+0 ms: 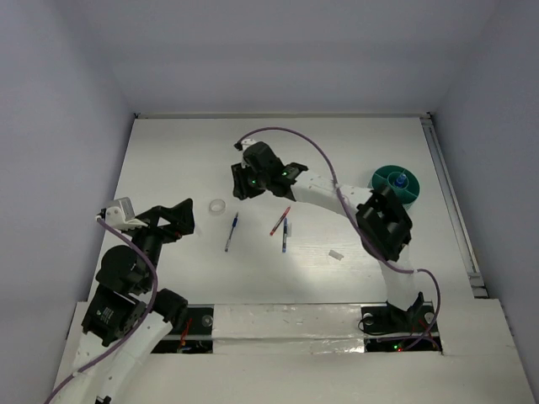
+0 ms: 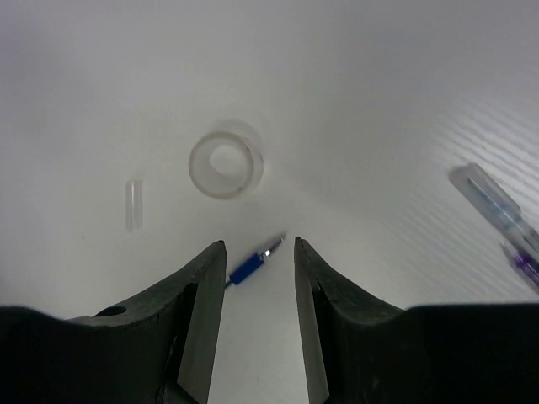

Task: Sort the stationery into containers
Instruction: Pick up the stationery from the center of the board.

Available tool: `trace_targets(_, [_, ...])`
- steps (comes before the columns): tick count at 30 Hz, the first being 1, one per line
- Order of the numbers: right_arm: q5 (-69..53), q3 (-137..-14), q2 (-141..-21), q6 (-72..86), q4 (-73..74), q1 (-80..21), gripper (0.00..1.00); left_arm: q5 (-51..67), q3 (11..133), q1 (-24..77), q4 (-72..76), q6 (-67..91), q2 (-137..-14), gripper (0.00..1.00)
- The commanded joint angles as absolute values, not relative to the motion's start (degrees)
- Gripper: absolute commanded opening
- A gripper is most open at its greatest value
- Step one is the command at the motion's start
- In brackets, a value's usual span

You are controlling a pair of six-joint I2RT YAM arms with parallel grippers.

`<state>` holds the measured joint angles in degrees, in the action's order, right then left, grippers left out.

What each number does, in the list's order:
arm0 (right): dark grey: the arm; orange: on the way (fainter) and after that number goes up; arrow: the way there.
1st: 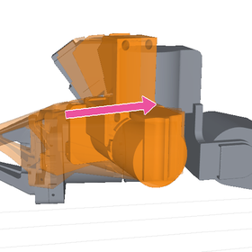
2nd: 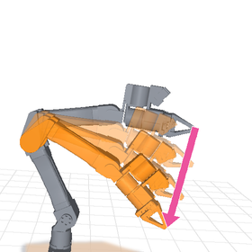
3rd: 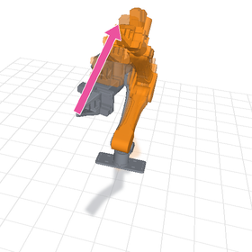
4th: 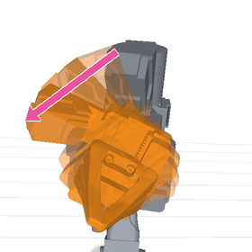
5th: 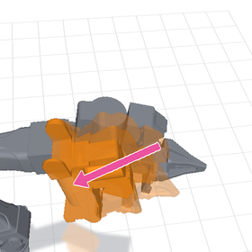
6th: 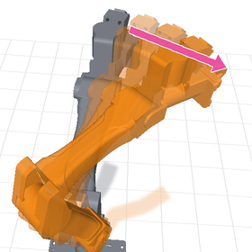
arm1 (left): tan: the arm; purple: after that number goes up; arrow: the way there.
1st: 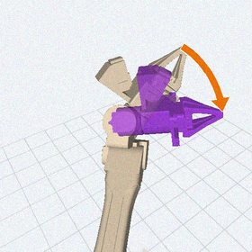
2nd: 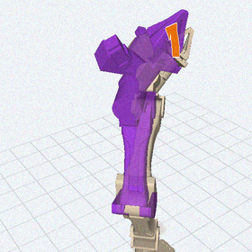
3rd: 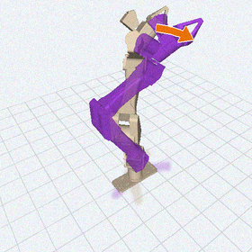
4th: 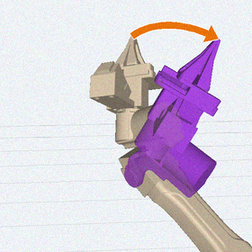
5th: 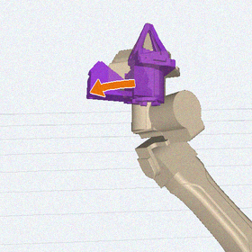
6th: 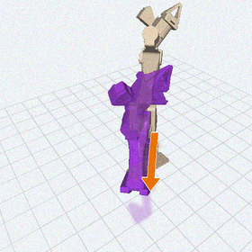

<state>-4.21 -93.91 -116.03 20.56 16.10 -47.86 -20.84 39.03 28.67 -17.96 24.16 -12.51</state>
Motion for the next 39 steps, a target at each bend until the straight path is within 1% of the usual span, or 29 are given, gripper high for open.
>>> trace_targets(1, [-1.84, -102.91, -120.75, 17.14, 16.96, -50.62, 0.44, -21.8, 40.61, 27.6, -16.52, 24.7, -11.25, 0.99])
trace_targets(12, [-0.35, -122.24, -139.55, 16.35, 26.0, -53.61, 0.44, -18.2, 40.25, 26.54, -15.47, 23.73, -12.57, 0.99])
trace_targets(15, [4.12, -126.38, -142.64, 16.87, 28.9, -53.61, 0.42, -17.41, 40.17, 26.02, -15.29, 23.56, -12.39, 0.99])
trace_targets(19, [9.66, -126.83, -144.14, 17.23, 29.88, -54.23, 0.36, -16.79, 40.08, 26.02, -15.03, 23.38, -12.13, 0.99])
trace_targets(22, [9.85, -124.99, -143.27, 16.96, 28.83, -54.23, 0.33, -16.26, 39.99, 26.02, -14.77, 23.29, -11.87, 0.99])
trace_targets(25, [8.0, -123.58, -142.3, 16.96, 27.69, -54.23, 0.33, -15.82, 39.99, 26.02, -14.68, 23.12, -11.87, 0.99])
trace_targets(26, [7.74, -123.4, -141.95, 16.96, 27.42, -54.23, 0.34, -15.82, 39.99, 26.02, -14.68, 23.12, -11.87, 0.99])
trace_targets(27, [7.13, -123.22, -141.77, 16.88, 27.16, -54.23, 0.39, -15.82, 39.99, 26.02, -14.76, 23.12, -11.78, 0.99])
trace_targets(29, [5.54, -122.78, -141.33, 16.0, 26.81, -54.84, 0.44, -15.82, 39.99, 26.02, -14.68, 23.12, -11.51, 0.99])
trace_targets(31, [3.7, -123.05, -140.98, 15.38, 26.81, -55.45, 0.45, -15.73, 39.9, 26.02, -14.68, 23.12, -11.16, 0.99])
trace_targets(34, [-1.65, -122.7, -140.36, 16.08, 24.62, -55.46, 0.52, -15.21, 39.9, 26.02, -14.41, 22.94, -11.16, 0.99])
trace_targets(37, [-4.04, -125.15, -142.28, 16.87, 25.13, -55.46, 0.52, -15.03, 39.9, 26.02, -14.5, 23.03, -11.42, 0.99])
trace_targets(39, [-4.13, -127.0, -143.52, 16.87, 26.27, -55.46, 0.5, -14.94, 39.9, 26.02, -14.41, 22.94, -11.43, 0.99])
